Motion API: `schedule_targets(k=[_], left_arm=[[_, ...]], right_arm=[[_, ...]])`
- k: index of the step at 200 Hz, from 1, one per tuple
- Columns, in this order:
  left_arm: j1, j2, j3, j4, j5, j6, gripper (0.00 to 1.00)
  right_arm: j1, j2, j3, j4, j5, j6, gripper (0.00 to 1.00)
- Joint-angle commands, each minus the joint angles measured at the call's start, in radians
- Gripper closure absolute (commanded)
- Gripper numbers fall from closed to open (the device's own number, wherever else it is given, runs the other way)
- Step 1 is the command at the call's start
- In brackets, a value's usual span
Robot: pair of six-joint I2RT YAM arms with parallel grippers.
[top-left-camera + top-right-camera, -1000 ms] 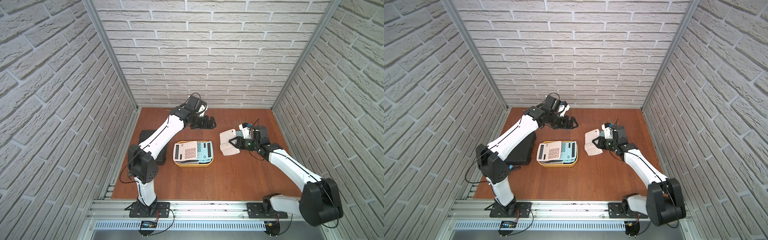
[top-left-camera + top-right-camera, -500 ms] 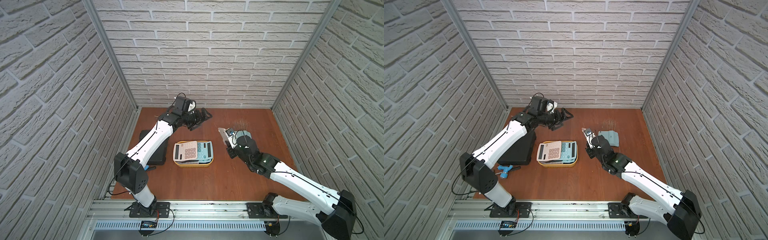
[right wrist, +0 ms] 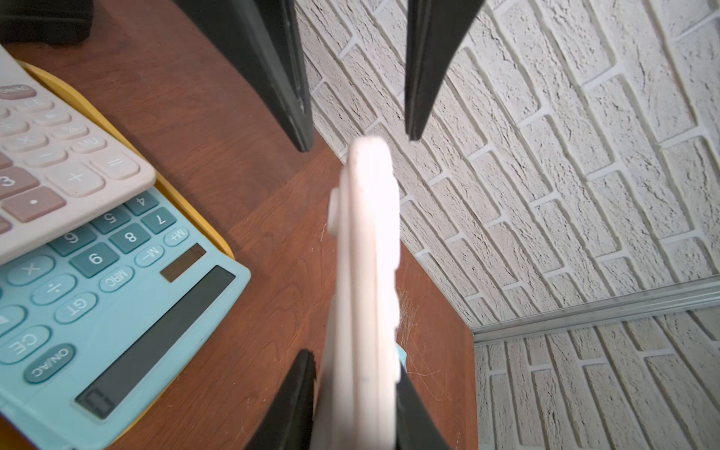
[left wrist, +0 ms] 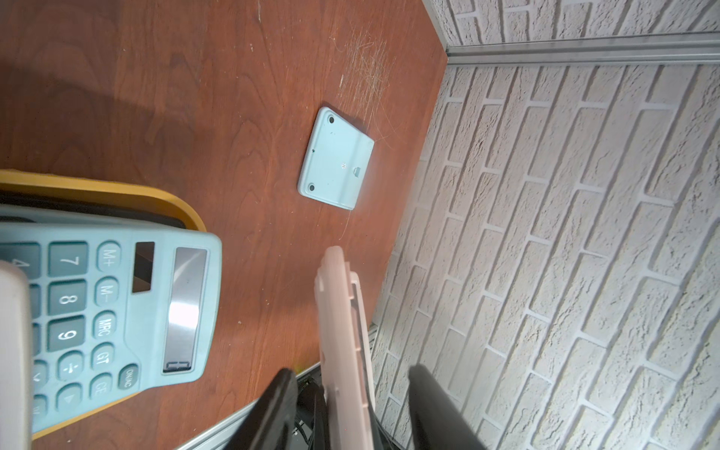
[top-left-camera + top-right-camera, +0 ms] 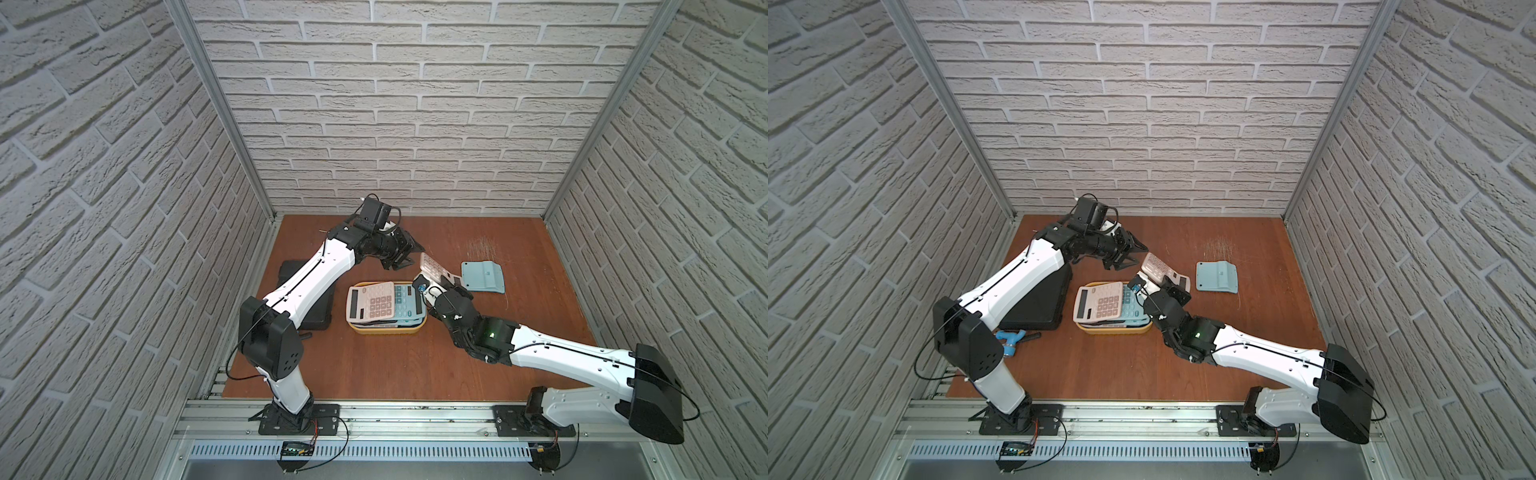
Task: Put the calculator in the storage box
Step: Pick up the calculator at the center of the board.
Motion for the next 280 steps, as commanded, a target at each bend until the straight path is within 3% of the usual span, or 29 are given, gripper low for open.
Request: schedule_targets(k=[1, 62, 114, 131, 159, 175, 185, 230, 253, 280], left_arm=[[-0.013, 0.031, -0.001, 0.012, 0.034, -0.015, 0.55], [-0.041, 0.077, 0.036, 0.031, 0.056, -0.036, 0.55], [-0.045, 0.089, 0.045, 0.046, 0.071, -0.033, 0.98], [-0.045, 0.087, 0.046, 0.048, 0.071, -0.03, 1.0], [-0.025, 0.061, 0.047, 0.057, 0.042, 0.017, 1.0], [0.006, 0.019, 0.02, 0.077, -0.019, 0.072, 1.0], [0.027, -0.02, -0.013, 0.098, -0.06, 0.105, 1.0], [0.126, -0.159, -0.177, 0.181, -0.184, 0.225, 1.0], [0.158, -0.183, -0.24, 0.235, -0.115, 0.251, 1.0], [0.165, -0.225, -0.381, 0.494, -0.009, 0.198, 1.0]], right_arm=[[0.007, -0.024, -0.004, 0.093, 0.038, -0.021, 0.94], [0.008, -0.035, -0.026, 0.109, 0.009, -0.022, 0.94], [0.007, -0.03, -0.029, 0.108, -0.031, 0.001, 0.89], [0.006, -0.025, -0.027, 0.108, -0.03, 0.013, 0.76], [0.005, -0.04, -0.013, 0.069, -0.044, 0.062, 0.25], [0.003, -0.066, -0.009, 0.02, -0.066, 0.114, 0.06], [-0.003, -0.085, -0.015, -0.01, -0.093, 0.167, 0.0], [-0.157, -0.159, -0.043, -0.176, -0.375, 0.496, 0.0], [-0.288, -0.178, -0.042, -0.22, -0.629, 0.625, 0.01], [-0.394, -0.174, -0.013, -0.252, -0.873, 0.71, 0.01]])
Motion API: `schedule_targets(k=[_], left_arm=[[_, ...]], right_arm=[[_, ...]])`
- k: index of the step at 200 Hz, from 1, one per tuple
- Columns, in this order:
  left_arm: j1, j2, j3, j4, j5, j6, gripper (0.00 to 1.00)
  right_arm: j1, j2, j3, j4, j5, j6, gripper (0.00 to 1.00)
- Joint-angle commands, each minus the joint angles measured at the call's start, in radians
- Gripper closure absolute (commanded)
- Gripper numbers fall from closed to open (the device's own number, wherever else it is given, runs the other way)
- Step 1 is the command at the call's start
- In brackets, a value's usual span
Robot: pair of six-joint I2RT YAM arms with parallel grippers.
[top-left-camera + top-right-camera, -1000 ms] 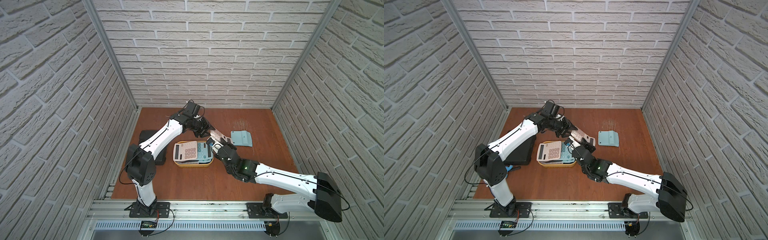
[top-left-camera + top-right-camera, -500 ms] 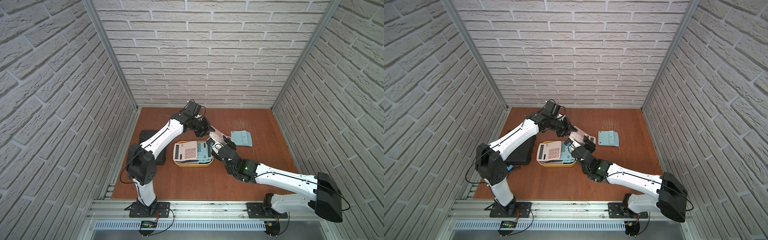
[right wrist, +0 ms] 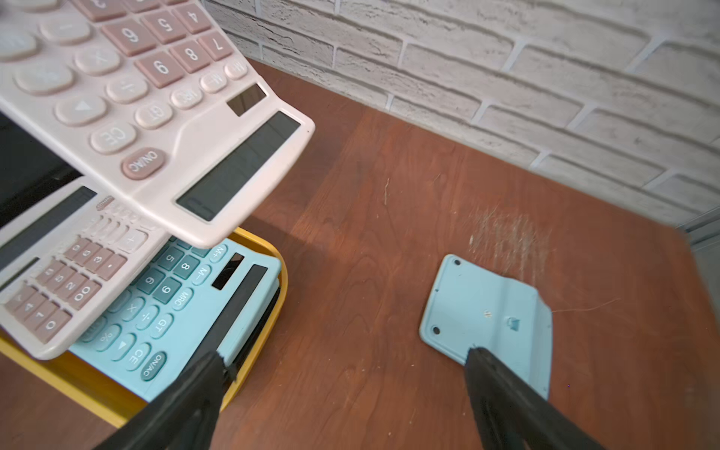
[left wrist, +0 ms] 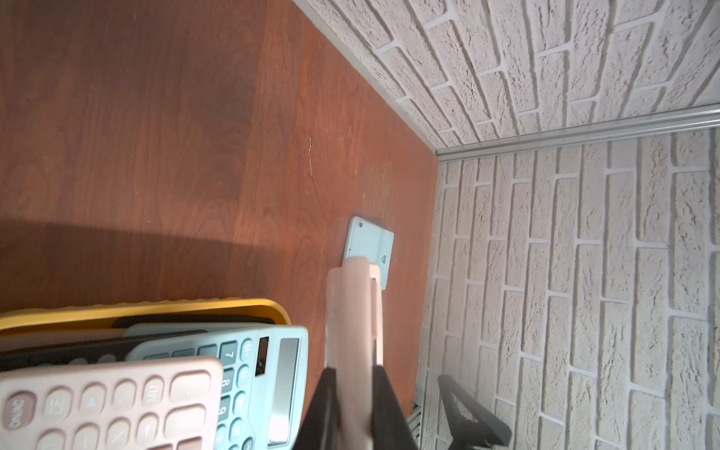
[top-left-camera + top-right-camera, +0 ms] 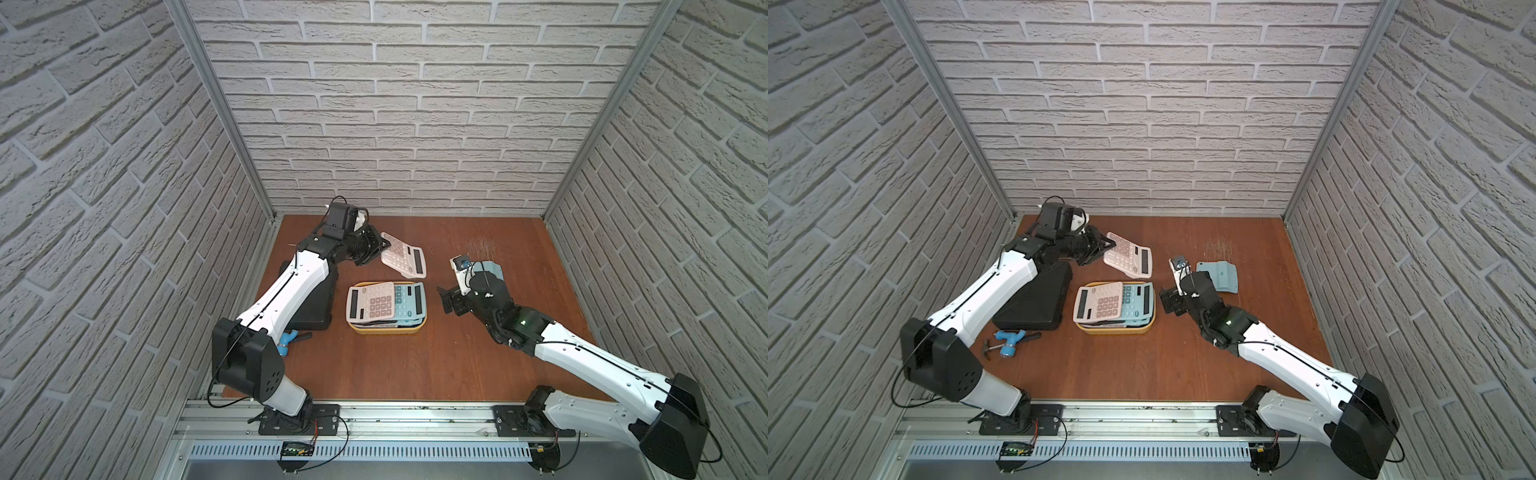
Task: Put the calculator in the storage box
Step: Pick up the calculator at the center of the board.
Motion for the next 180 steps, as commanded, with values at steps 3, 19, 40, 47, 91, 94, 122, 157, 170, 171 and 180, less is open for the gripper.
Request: schedule_targets(k=[3, 19, 40, 47, 91, 94, 122, 157, 170, 171, 180], left_arm=[[0.002, -0.04, -0.112, 0.285, 0.108, -0.019, 1.0], [0.0, -0.061, -0.167, 0.4, 0.133, -0.048, 1.0], [-0.003, -0.088, -0.222, 0.518, 0.152, -0.081, 1.0], [-0.003, -0.096, -0.244, 0.562, 0.161, -0.091, 1.0], [-0.002, -0.117, -0.362, 0.78, 0.202, -0.171, 1.0], [-0.001, -0.116, -0.371, 0.8, 0.203, -0.18, 1.0], [-0.003, -0.098, -0.417, 0.902, 0.22, -0.225, 1.0], [-0.015, -0.088, -0.433, 0.93, 0.231, -0.233, 1.0], [-0.021, -0.083, -0.436, 0.951, 0.242, -0.242, 1.0], [-0.021, -0.083, -0.435, 0.952, 0.243, -0.242, 1.0], [-0.023, -0.082, -0.437, 0.957, 0.25, -0.246, 1.0]], right_arm=[[-0.073, -0.011, 0.02, -0.048, -0.324, 0.166, 0.01], [-0.157, 0.004, 0.029, -0.029, -0.496, 0.242, 0.0], [-0.272, 0.04, 0.03, 0.033, -0.728, 0.364, 0.07], [-0.312, 0.06, 0.026, 0.076, -0.812, 0.42, 0.1], [-0.427, 0.2, -0.03, 0.458, -1.132, 0.726, 0.19], [-0.427, 0.21, -0.034, 0.497, -1.144, 0.748, 0.19], [-0.428, 0.283, -0.066, 0.786, -1.202, 0.932, 0.23], [-0.429, 0.345, -0.069, 0.942, -1.212, 1.038, 0.3], [-0.428, 0.375, -0.065, 1.008, -1.223, 1.086, 0.39], [-0.428, 0.377, -0.064, 1.015, -1.224, 1.092, 0.4], [-0.429, 0.4, -0.067, 1.081, -1.226, 1.14, 0.45]])
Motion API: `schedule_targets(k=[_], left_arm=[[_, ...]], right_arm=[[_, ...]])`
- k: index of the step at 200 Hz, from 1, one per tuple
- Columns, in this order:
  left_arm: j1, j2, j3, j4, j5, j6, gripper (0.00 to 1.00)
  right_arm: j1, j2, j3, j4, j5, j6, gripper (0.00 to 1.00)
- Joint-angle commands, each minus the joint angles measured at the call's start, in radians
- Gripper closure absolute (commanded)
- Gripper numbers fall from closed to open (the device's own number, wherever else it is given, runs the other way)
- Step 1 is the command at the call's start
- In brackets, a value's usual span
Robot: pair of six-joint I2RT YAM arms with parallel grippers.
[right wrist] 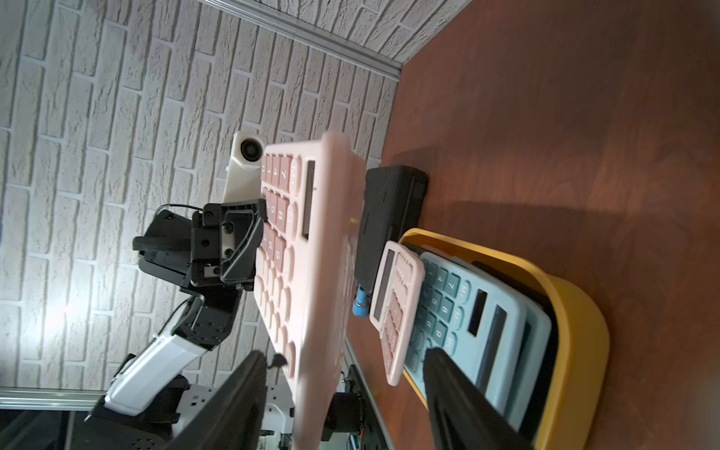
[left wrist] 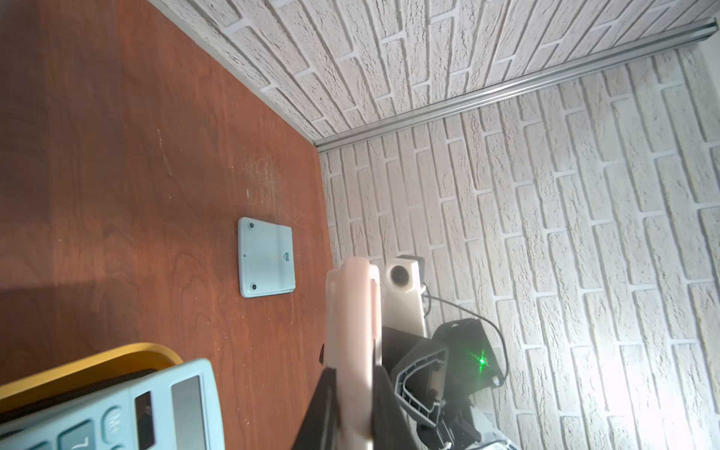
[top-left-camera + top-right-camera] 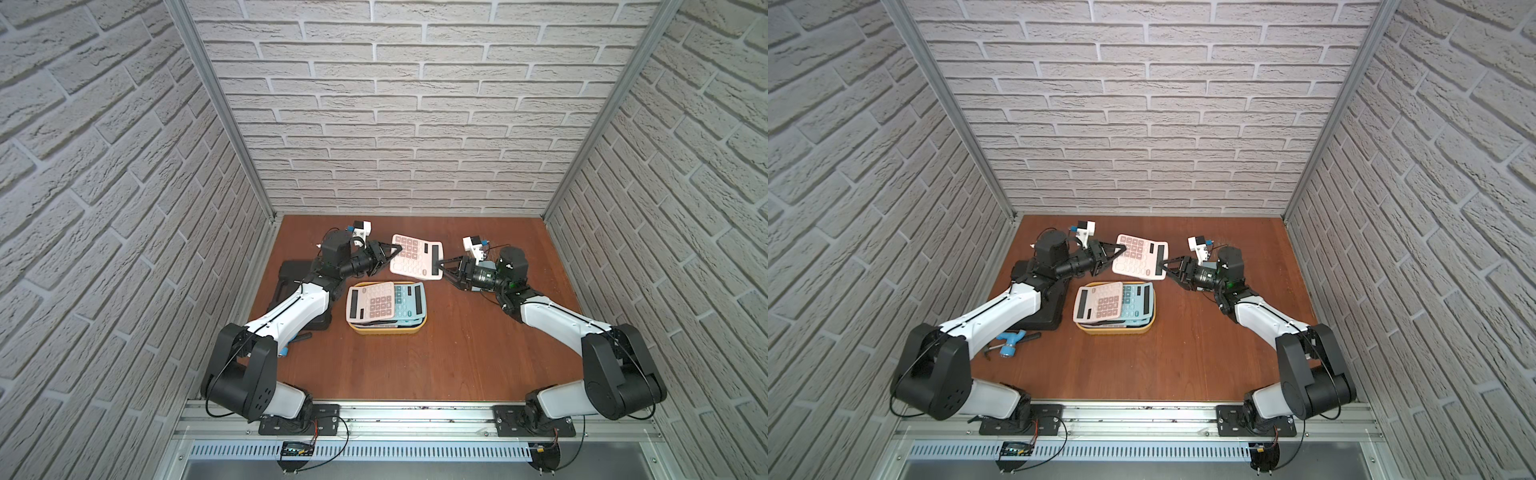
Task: Put the calculator in the storage box
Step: Pick up the calculator at the center of the board.
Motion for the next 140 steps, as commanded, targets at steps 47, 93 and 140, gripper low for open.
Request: schedule_targets(k=[47, 93, 140], left_arm=[[-0.006, -0.017, -0.03, 0.123, 0.051, 0.0, 1.0], [0.005, -0.037, -0.025, 0.014, 0.042, 0.051, 0.67], [0.032, -0.139, 0.046, -0.413, -0.091, 0.281, 0.02]], right_arm=[[-0.016, 0.173, -0.014, 0.631, -0.055, 0.41, 0.77], [-0.018, 0.248, -0.023, 0.784, -0.049, 0.504, 0.97], [-0.017, 0.197, -0.058, 0.567, -0.052, 0.386, 0.97]])
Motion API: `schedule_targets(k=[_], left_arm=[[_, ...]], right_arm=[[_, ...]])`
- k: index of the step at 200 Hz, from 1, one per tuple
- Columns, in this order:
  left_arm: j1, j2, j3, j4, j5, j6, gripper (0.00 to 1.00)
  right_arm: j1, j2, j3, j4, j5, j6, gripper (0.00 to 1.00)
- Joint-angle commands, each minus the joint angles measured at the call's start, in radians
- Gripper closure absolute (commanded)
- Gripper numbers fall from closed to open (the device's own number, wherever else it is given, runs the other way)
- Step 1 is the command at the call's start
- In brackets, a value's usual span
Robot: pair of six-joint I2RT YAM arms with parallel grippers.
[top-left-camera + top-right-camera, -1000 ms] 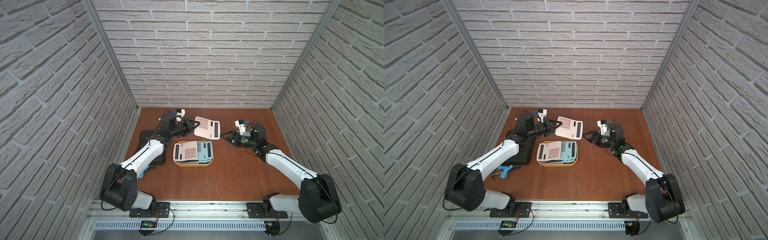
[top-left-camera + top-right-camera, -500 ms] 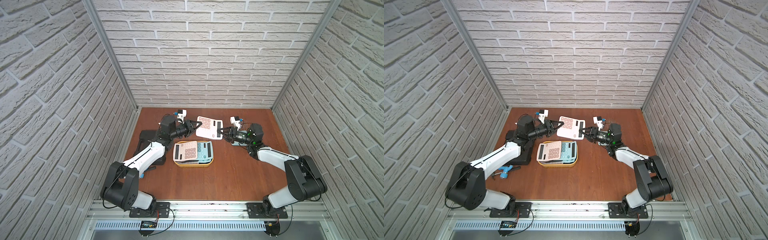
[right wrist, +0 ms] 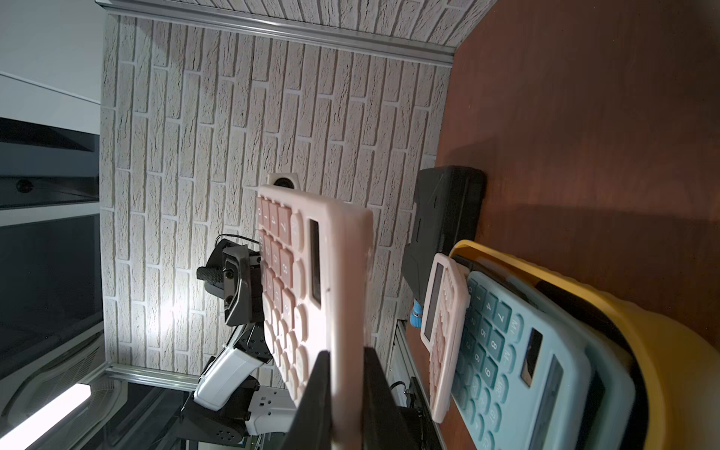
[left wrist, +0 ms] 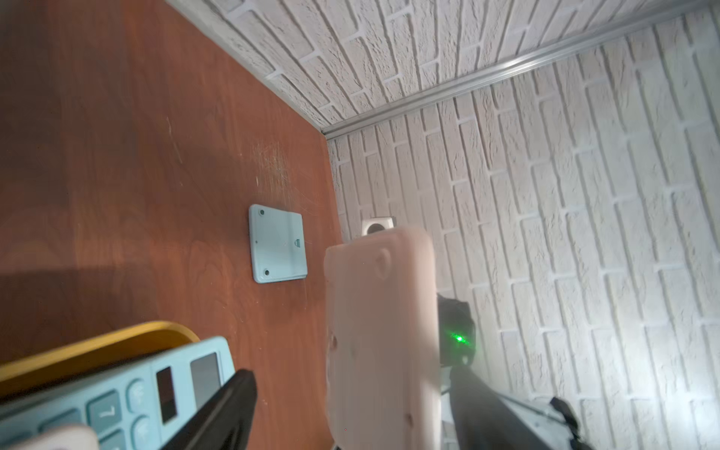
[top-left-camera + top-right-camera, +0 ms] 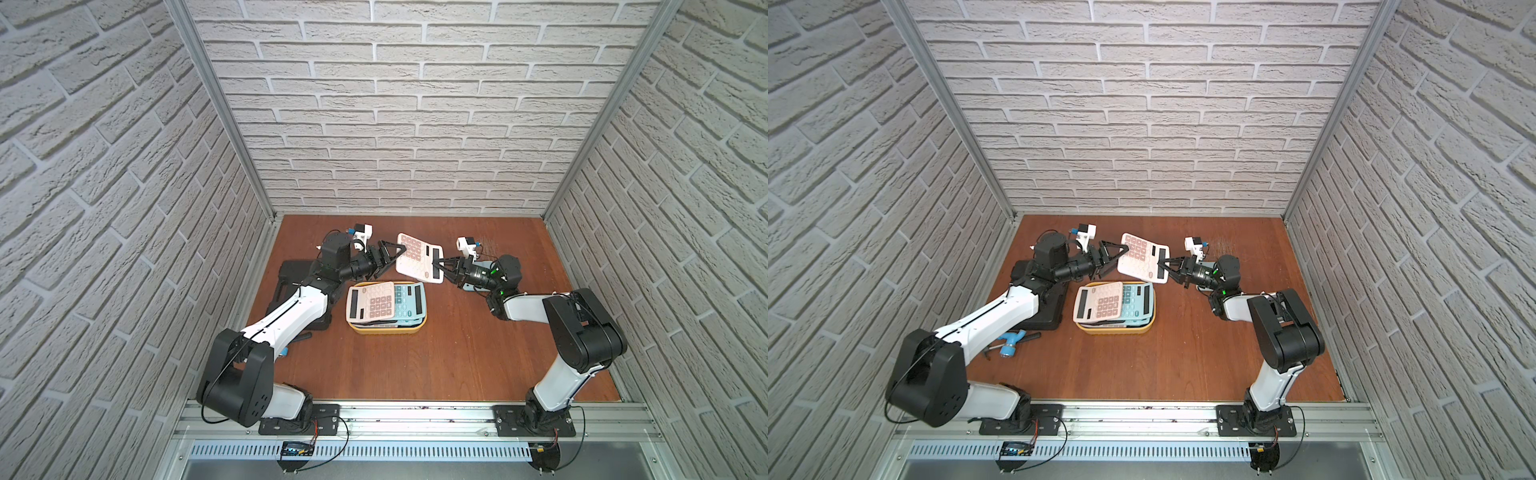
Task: Put the calculator in the storage box
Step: Pick up the calculator at the center of the board, then place the calculator in the storage box.
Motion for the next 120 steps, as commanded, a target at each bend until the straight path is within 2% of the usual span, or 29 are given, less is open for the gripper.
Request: schedule_targets(k=[1, 37, 57, 75, 92, 120], left_arm=[[0.026, -0.083, 0.058, -0.253, -0.083, 0.162, 0.02], [0.094, -0.183, 0.102, -0.582, -0.237, 0.311, 0.02], [0.105, -0.217, 0.116, -0.686, -0.298, 0.364, 0.02], [0.105, -0.24, 0.108, -0.712, -0.317, 0.383, 0.02], [0.107, -0.25, 0.086, -0.705, -0.322, 0.386, 0.02], [0.107, -0.223, 0.069, -0.677, -0.303, 0.383, 0.02]], right_arm=[[-0.003, -0.072, -0.025, -0.049, 0.01, -0.028, 0.97], [0.007, -0.203, -0.021, -0.538, 0.032, -0.321, 0.97], [0.044, -0.283, 0.035, -0.884, 0.093, -0.502, 0.97], [0.113, -0.341, 0.083, -1.114, 0.194, -0.6, 0.97], [0.181, -0.365, 0.126, -1.252, 0.284, -0.653, 0.97], [0.238, -0.357, 0.161, -1.301, 0.358, -0.662, 0.97]])
